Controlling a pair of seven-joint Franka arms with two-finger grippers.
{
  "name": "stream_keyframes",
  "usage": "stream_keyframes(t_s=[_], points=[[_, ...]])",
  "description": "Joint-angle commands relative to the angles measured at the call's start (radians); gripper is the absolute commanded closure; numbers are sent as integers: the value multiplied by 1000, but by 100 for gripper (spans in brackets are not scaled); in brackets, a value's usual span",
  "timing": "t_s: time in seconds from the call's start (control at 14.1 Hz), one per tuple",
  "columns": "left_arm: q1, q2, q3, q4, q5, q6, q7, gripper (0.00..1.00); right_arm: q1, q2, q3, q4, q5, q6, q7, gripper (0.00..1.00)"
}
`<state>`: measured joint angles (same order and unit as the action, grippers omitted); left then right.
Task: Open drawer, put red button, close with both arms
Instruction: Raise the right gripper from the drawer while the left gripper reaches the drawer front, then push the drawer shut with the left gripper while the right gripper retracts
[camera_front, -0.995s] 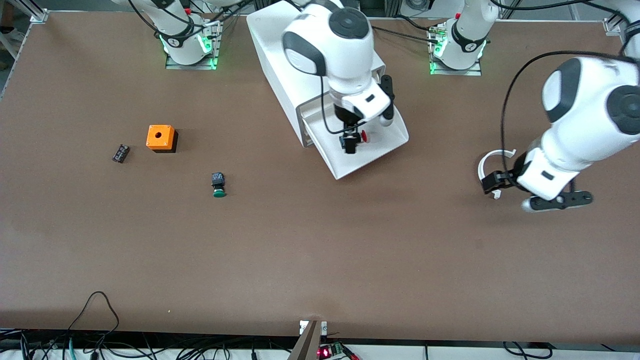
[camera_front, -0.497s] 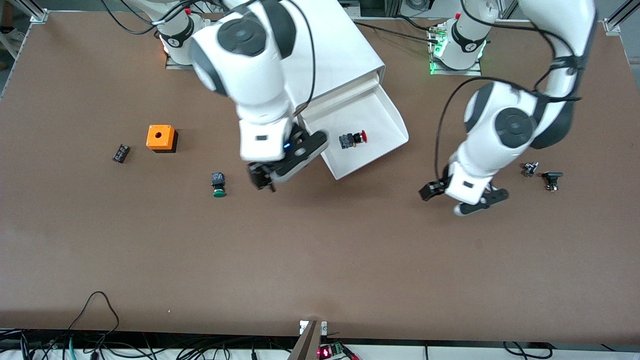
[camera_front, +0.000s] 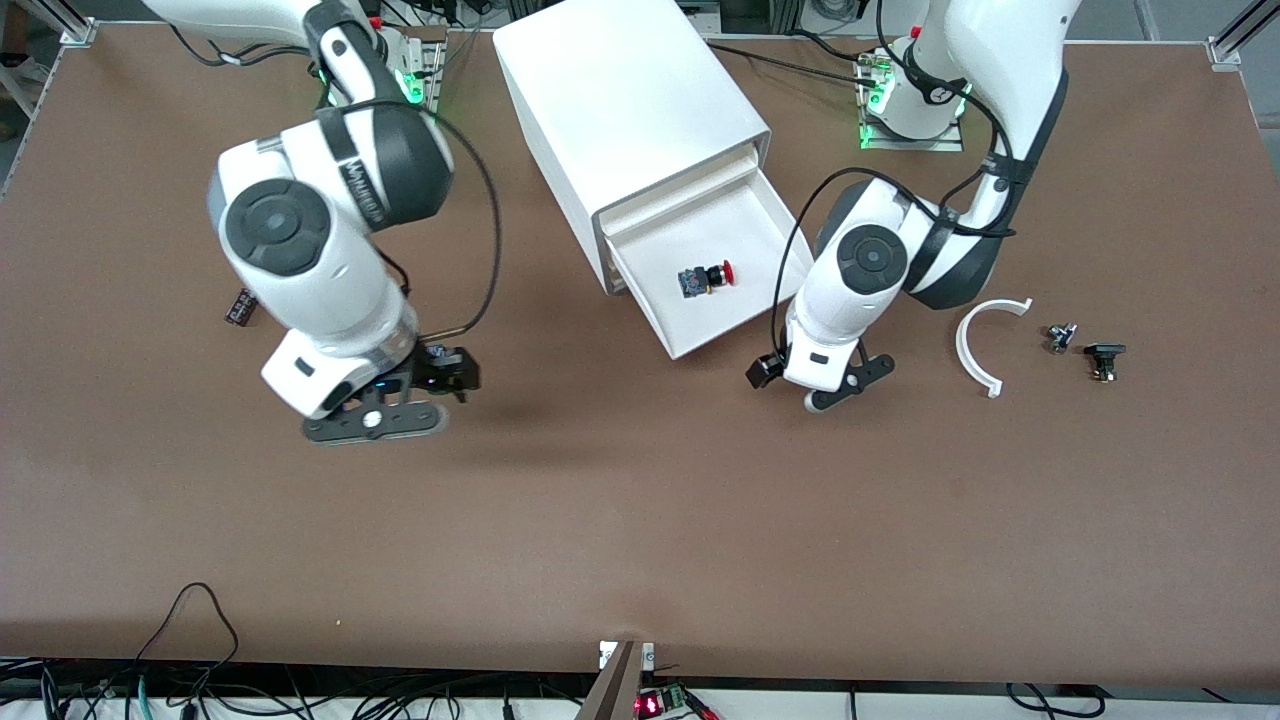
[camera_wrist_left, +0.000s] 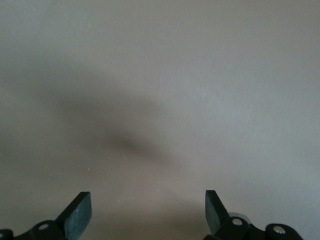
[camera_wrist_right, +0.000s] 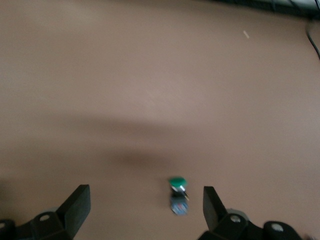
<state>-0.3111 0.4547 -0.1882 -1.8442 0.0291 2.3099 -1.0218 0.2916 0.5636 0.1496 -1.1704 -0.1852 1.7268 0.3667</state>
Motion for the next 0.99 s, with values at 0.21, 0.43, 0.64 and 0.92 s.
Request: stream_keyframes(t_s=[0.21,0.43,0.64,0.92], points=[[0,-56,-120,-105,-12,11,-4,0,-8,-91,-117,-78,18,-104,103,0],[7,-80,-187,-156,-12,11,3,0,-78,-140,-148,-84,19,-133,97,0],[7,-88,-243,-190,-12,6,6,0,-132,-223,-151,-126,29,-153,98,0],[9,-107,-304,-219,-12,6,8,0,-189,-356,-151,-261,118,-131,46,0]])
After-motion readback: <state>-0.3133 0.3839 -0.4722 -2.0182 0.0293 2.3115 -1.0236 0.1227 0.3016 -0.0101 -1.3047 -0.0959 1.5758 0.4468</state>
